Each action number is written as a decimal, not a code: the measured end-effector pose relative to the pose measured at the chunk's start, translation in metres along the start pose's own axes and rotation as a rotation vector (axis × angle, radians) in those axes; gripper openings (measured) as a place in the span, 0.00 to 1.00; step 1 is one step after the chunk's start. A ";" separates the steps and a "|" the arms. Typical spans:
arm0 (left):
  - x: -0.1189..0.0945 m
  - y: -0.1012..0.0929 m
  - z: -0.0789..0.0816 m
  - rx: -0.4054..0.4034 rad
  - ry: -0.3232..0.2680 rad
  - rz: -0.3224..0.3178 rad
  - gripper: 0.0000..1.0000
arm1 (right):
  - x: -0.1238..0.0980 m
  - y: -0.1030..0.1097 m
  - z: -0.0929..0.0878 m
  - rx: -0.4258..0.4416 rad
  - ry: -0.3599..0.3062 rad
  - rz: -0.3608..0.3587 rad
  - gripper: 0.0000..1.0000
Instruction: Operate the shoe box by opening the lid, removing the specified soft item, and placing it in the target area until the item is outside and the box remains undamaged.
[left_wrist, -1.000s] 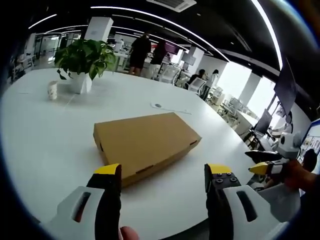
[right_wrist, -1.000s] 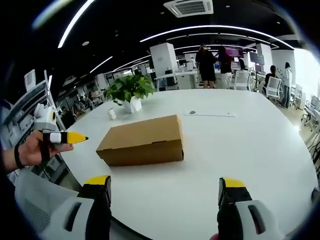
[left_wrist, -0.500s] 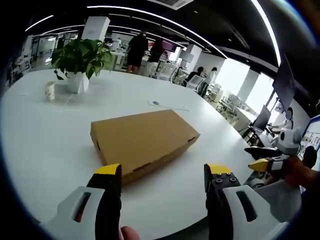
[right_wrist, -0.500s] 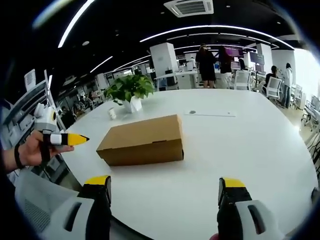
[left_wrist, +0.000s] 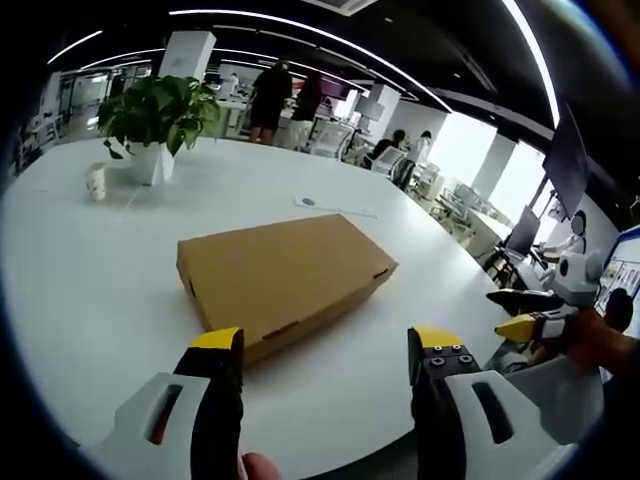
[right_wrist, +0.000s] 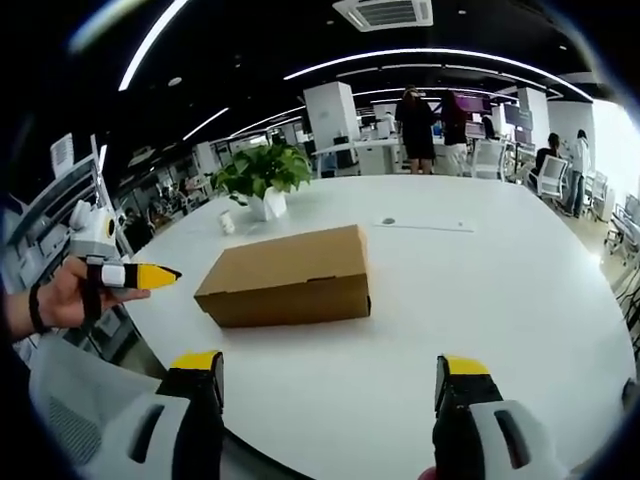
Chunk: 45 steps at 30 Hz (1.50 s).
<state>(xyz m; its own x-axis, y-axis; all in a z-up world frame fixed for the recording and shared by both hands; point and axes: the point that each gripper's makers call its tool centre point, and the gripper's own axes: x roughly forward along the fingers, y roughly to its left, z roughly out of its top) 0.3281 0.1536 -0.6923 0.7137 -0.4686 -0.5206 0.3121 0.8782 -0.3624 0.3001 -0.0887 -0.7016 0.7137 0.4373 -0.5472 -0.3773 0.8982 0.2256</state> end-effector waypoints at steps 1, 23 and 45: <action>0.000 0.001 0.000 -0.005 0.000 0.001 0.68 | 0.000 -0.001 0.000 0.007 -0.003 -0.002 0.87; -0.008 0.022 0.012 -0.088 -0.059 0.046 0.67 | 0.006 0.000 -0.012 0.049 0.050 0.024 0.86; -0.006 0.018 0.015 -0.087 -0.047 0.053 0.67 | 0.022 -0.011 -0.008 0.081 0.060 0.034 0.83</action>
<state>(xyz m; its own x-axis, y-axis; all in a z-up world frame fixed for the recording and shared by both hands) 0.3385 0.1734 -0.6839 0.7570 -0.4146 -0.5051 0.2187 0.8891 -0.4020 0.3153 -0.0893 -0.7230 0.6641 0.4660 -0.5847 -0.3497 0.8848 0.3080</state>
